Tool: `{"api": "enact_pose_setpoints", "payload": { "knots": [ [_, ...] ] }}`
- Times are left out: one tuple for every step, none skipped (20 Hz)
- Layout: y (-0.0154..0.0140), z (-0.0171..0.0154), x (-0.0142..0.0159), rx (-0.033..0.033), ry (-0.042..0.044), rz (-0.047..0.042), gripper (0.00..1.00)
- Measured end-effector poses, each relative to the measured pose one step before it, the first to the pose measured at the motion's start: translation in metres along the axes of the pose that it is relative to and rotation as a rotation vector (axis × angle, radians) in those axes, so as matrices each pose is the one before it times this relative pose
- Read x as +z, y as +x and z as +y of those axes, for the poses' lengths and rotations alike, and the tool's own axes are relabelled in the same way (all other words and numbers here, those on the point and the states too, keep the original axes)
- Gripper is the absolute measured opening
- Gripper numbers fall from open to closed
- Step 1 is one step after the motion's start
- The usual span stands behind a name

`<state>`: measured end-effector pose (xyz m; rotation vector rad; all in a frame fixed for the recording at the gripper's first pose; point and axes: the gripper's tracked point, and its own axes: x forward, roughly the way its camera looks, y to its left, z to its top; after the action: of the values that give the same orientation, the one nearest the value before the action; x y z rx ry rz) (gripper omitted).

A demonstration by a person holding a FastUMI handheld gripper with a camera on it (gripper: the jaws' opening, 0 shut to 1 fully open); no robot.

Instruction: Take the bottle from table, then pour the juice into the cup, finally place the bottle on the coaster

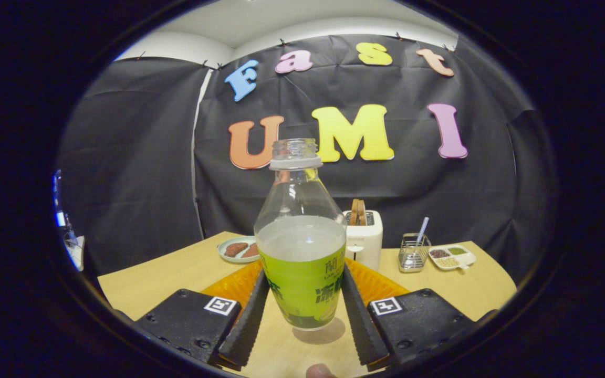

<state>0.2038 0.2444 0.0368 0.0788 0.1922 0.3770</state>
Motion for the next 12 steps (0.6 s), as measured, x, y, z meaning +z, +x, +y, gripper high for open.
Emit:
{"api": "enact_pose_setpoints", "payload": {
  "knots": [
    [0.00712, -0.00305, -0.00881, -0.00445, 0.0083, 0.0166, 0.78],
    [0.00749, -0.00372, -0.00949, -0.00565, 0.01206, 0.02133, 0.78],
    [0.00774, -0.00178, -0.0088, -0.00299, 0.01303, 0.01758, 0.78],
    [0.00775, -0.00144, -0.00769, -0.00168, 0.01066, 0.01405, 0.78],
    [0.00751, -0.00168, -0.00617, -0.00279, 0.00392, 0.01335, 0.79],
    [0.00611, -0.0021, -0.00528, -0.00608, -0.00449, 0.01116, 0.78],
    [0.00444, -0.00192, -0.0048, -0.00618, -0.00503, 0.00592, 0.78],
    [0.00334, -0.00097, -0.00331, -0.00288, -0.00612, 0.00367, 0.78],
    [0.00363, 0.00068, -0.00417, 0.00007, -0.00436, 0.00323, 0.78],
    [0.00307, -0.00015, -0.00386, 0.00198, -0.00689, 0.00552, 0.78],
    [0.00386, 0.00161, -0.00494, -0.00145, -0.01358, 0.00622, 0.78],
    [0.00379, -0.00042, -0.00319, -0.00521, -0.02008, 0.00444, 0.79]
  ]
}}
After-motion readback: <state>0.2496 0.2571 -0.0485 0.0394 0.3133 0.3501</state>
